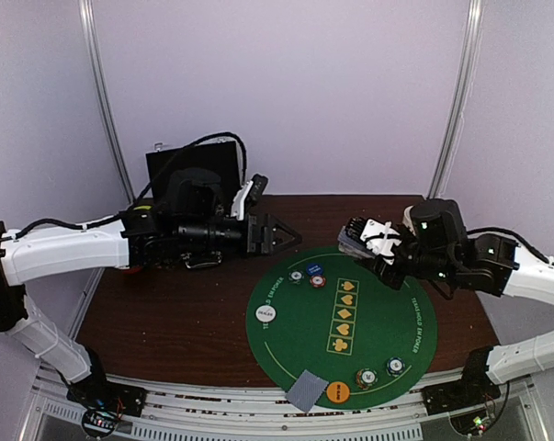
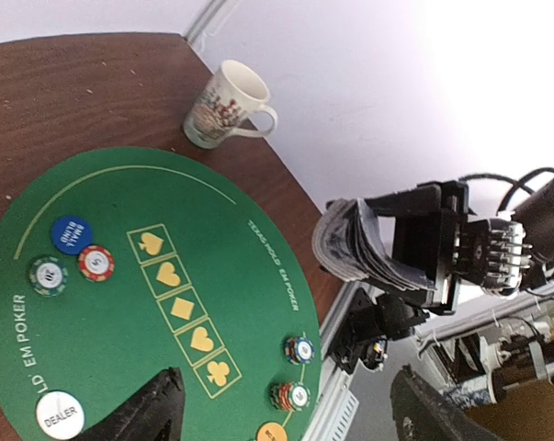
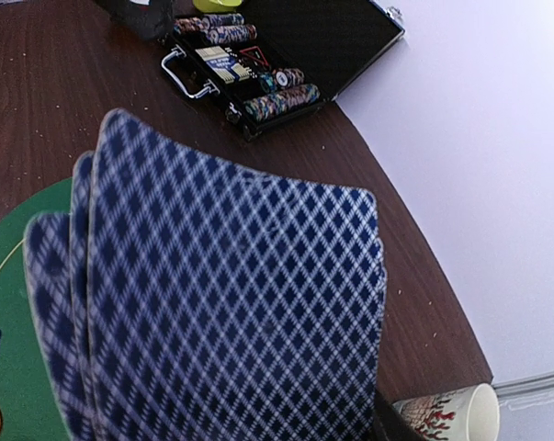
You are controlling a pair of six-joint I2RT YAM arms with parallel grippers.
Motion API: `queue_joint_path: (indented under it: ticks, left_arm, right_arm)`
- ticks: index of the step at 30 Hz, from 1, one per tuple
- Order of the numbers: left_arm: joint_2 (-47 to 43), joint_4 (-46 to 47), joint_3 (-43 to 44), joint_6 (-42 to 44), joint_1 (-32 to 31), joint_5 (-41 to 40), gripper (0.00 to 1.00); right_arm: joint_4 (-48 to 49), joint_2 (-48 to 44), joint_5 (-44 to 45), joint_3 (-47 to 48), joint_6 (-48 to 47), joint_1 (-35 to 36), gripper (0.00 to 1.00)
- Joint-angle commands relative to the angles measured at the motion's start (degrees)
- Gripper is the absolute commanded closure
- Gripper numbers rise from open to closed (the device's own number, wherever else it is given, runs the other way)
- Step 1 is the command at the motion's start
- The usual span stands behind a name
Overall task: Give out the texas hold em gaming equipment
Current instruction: Pass from the right arm to the left
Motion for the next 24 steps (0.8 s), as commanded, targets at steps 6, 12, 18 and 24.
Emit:
queue_joint_path:
  ticks: [6, 12, 18, 24]
  left_arm:
    - [5.83, 5.8, 4.27, 4.04, 5.8, 17.44, 0.08]
    - [7.42, 10.39, 4.53, 4.69, 8.78, 23.05, 0.07]
    - [10.73, 10.44, 4.46, 5.95, 9.3, 27.23, 0.06]
    - [10.04, 10.17, 1.65, 7.53, 9.3, 26.15, 0.03]
  right_arm:
    - [10.75, 3.68, -0.64, 0.16, -12.6, 3.04, 0.59]
    - [12.65, 9.19, 0.32, 2.42, -15.55, 4.4, 0.58]
    - [15.3, 13.44, 0.89, 3.51, -18.1, 5.4, 0.58]
    - [17.19, 16.25, -0.89, 4.61, -18.67, 5.42, 0.58]
